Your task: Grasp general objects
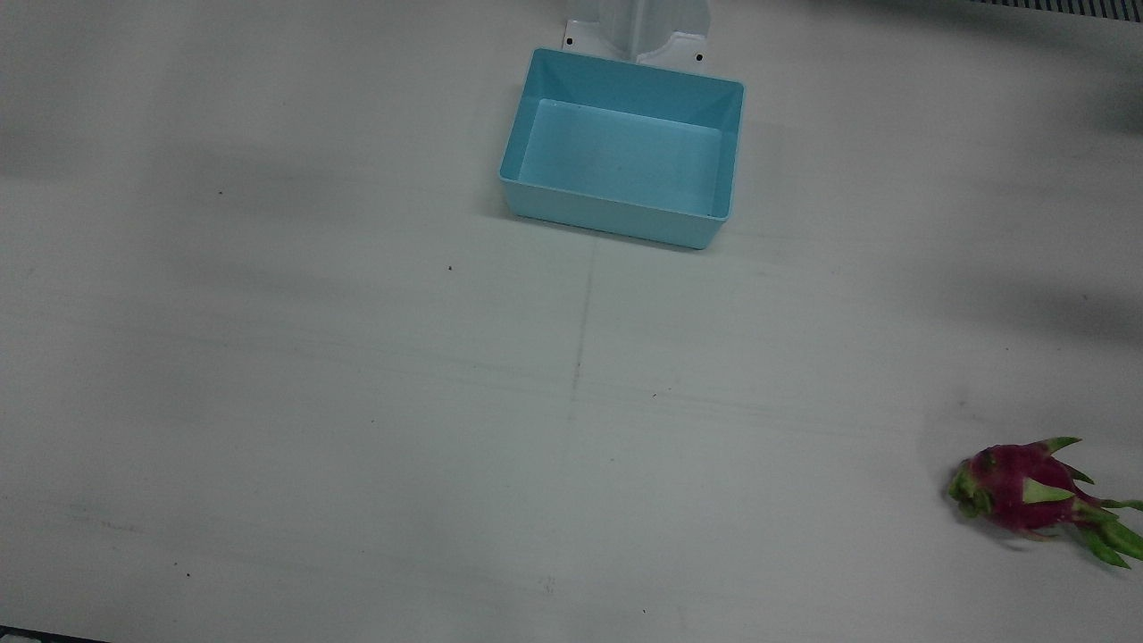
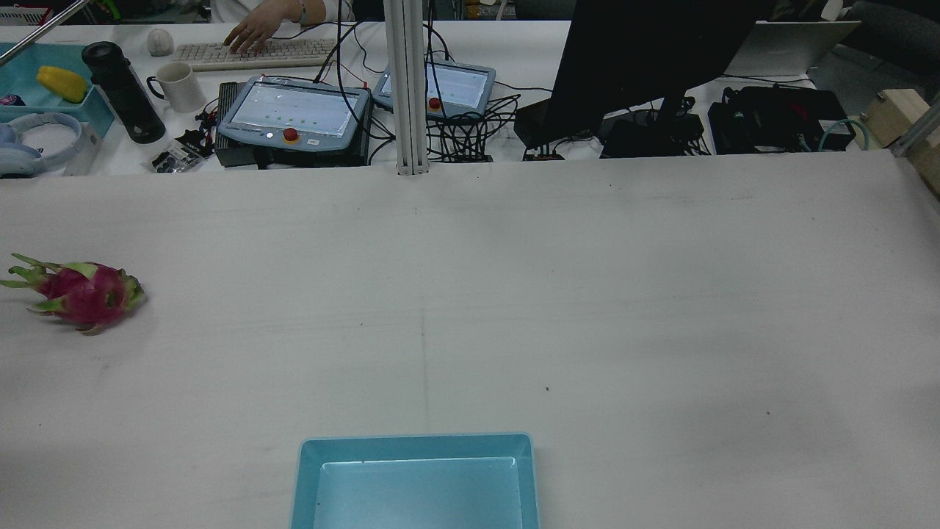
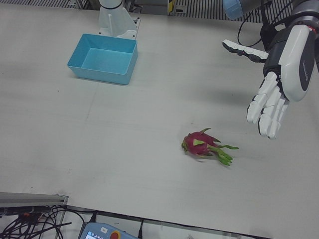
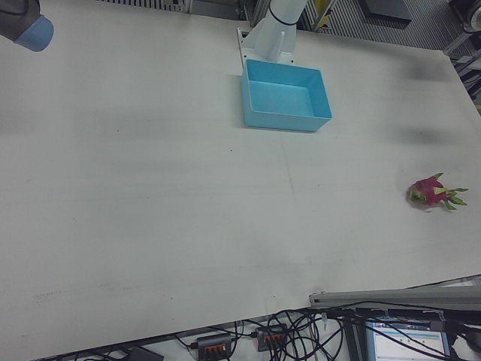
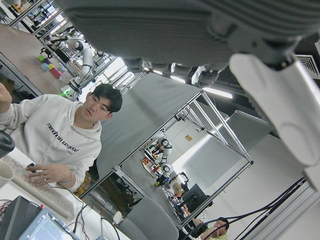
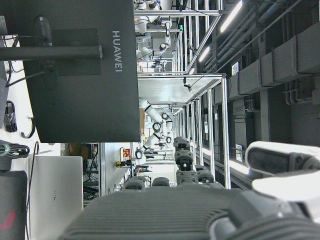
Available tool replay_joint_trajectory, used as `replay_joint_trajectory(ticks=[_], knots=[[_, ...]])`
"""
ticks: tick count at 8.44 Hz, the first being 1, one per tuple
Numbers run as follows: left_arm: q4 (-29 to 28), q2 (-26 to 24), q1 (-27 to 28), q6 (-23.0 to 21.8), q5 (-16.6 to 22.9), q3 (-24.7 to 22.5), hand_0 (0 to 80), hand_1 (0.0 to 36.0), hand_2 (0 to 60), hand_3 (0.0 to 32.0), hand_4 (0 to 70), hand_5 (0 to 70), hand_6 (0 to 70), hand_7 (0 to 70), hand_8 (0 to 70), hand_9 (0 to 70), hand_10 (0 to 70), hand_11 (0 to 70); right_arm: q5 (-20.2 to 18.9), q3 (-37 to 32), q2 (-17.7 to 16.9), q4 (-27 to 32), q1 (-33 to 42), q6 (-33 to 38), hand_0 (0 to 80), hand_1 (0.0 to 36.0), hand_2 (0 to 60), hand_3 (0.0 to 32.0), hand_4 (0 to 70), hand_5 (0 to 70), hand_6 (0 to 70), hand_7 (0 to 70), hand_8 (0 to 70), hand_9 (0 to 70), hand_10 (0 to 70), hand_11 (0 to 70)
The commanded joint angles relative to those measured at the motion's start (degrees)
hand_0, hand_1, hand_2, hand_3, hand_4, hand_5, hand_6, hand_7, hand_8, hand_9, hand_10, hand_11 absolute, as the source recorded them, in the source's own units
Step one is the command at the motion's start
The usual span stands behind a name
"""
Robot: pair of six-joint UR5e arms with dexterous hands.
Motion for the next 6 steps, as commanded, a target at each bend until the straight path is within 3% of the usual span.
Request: replay_joint_trajectory(ticks=[1,2,3,4,6], knots=[[-10.41,-1.23,-0.02,0.46,-10.68,7.51,52.3,16.9,0.0,2.0,1.2,2.1,0.0,3.6,0.0,0.0,1.3,4.2,0.0,-0.03,0.0,0.0,-0.04,0.0,0.0,0.0,0.0,0.0,0.0,0.0,0.0,0.0,0.0,0.0,0.0,0.0],[-15.67,-1.06,0.16,-5.12,-18.81,13.1,52.0,16.8,0.0,1.4,1.8,1.5,0.0,3.7,0.0,0.0,1.2,4.0,0.0,-0.03,0.0,0.0,-0.04,0.0,0.0,0.0,0.0,0.0,0.0,0.0,0.0,0.0,0.0,0.0,0.0,0.0],[-17.55,-1.06,0.07,-6.56,-20.46,16.38,52.2,17.6,1.2,1.6,2.0,1.2,0.0,4.1,0.0,0.0,1.0,3.8,0.0,-0.03,0.0,0.0,-0.04,-0.09,0.0,0.0,0.0,0.0,0.0,0.0,0.0,0.0,0.0,0.0,0.0,0.0],[-18.27,-0.01,0.33,-7.45,-20.3,15.28,52.9,18.4,1.8,1.2,2.1,2.8,0.0,4.6,0.0,0.0,0.8,3.5,0.0,-0.03,0.0,0.0,-0.04,-0.09,0.0,0.0,0.0,0.0,0.0,0.0,0.0,0.0,0.0,0.0,0.0,0.0],[-18.19,7.43,1.3,-8.77,-14.88,7.75,53.9,19.1,1.9,0.0,3.0,7.8,0.0,5.8,0.0,0.0,0.7,3.5,0.0,0.05,0.0,0.0,0.05,-0.09,0.0,0.0,0.0,0.0,0.0,0.0,0.0,0.0,0.0,0.0,0.0,0.0]])
